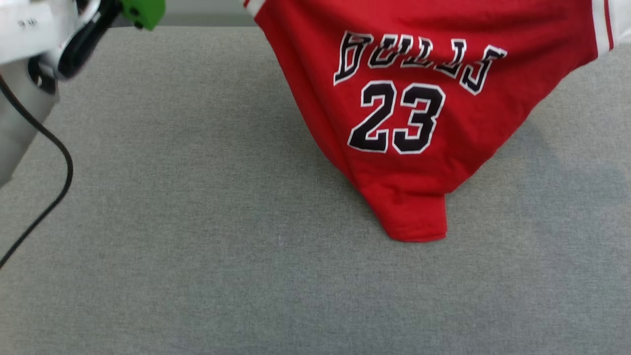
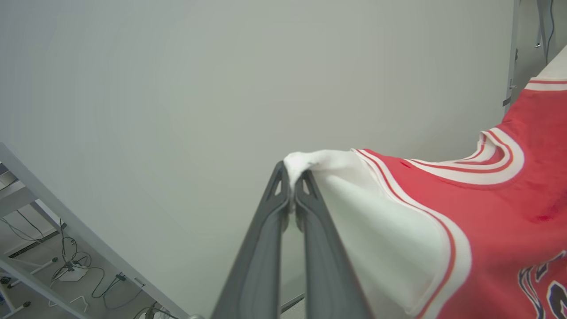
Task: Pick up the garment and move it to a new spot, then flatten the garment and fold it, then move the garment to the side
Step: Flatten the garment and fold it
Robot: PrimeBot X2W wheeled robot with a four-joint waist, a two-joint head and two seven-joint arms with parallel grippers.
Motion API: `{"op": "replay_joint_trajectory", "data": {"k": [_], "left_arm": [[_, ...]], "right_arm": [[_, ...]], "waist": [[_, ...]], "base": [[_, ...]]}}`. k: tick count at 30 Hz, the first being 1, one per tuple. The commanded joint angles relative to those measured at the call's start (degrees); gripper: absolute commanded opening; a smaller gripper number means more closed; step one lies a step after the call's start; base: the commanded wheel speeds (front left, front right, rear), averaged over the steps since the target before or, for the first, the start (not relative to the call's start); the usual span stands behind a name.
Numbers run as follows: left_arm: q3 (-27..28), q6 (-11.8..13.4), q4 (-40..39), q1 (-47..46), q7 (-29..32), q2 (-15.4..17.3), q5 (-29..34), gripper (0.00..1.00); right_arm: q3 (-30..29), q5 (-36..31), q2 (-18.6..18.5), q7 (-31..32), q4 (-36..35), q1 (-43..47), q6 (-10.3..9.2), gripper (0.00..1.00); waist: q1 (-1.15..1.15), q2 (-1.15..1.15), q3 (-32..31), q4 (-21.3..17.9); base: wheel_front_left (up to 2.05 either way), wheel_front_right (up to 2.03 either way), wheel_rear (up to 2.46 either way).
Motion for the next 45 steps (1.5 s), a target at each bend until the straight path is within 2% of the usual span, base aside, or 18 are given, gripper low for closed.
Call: {"op": "replay_joint_trajectory", "data": {"k": [1, 10, 18, 24, 28, 33, 39, 45], "left_arm": [[0.57, -0.79, 1.66, -3.15, -0.33, -1.30, 0.69, 0.00], [1.85, -4.14, 15.82, -20.12, -2.98, -7.72, 4.38, 0.00], [1.20, -6.03, 25.04, -31.54, -6.48, -10.37, 6.69, 0.00], [0.54, -6.52, 30.57, -34.80, -8.80, -11.24, 5.88, 0.00], [-1.33, -6.64, 33.20, -33.34, -10.47, -11.80, 5.26, 0.00], [-3.34, -6.67, 34.64, -27.04, -13.95, -11.63, 2.52, 0.00], [-4.99, -6.68, 35.40, -15.23, -18.11, -10.10, -0.95, 0.00], [-5.36, -6.11, 32.49, -0.90, -20.12, -7.49, -2.16, 0.00]], "right_arm": [[0.18, -1.47, 1.33, 0.92, 0.78, -3.03, -0.04, 0.00], [2.36, -9.34, 6.58, 1.26, 11.61, -22.08, -0.04, 0.00], [5.14, -12.62, 9.39, -2.04, 20.58, -36.97, -0.04, 0.00], [7.77, -13.30, 11.32, -4.48, 27.84, -43.21, -0.04, 0.00], [10.32, -11.55, 12.62, -6.84, 30.69, -43.10, -0.04, 0.00], [13.53, -7.69, 15.31, -10.67, 33.64, -37.73, -0.04, 0.00], [18.09, -1.96, 18.11, -15.40, 34.90, -27.40, -0.04, 0.00], [23.07, 3.27, 17.35, -20.03, 32.08, -15.47, -0.04, 0.00]], "waist": [[0.00, 0.00, 2.41, -0.95], [0.00, 0.00, 7.30, -2.73], [0.00, 0.00, 10.33, -3.21], [0.00, 0.00, 12.67, -3.43], [0.00, 0.00, 13.77, -3.50], [0.00, 0.00, 13.45, -3.90], [0.00, 0.00, 10.44, -3.89], [0.00, 0.00, 5.63, -3.37]], "base": [[0.00, 0.00, 0.00], [0.00, 0.00, 0.00], [0.00, 0.00, 0.00], [0.00, 0.00, 0.00], [0.00, 0.00, 0.00], [0.00, 0.00, 0.00], [0.00, 0.00, 0.00], [0.00, 0.00, 0.00]]}}
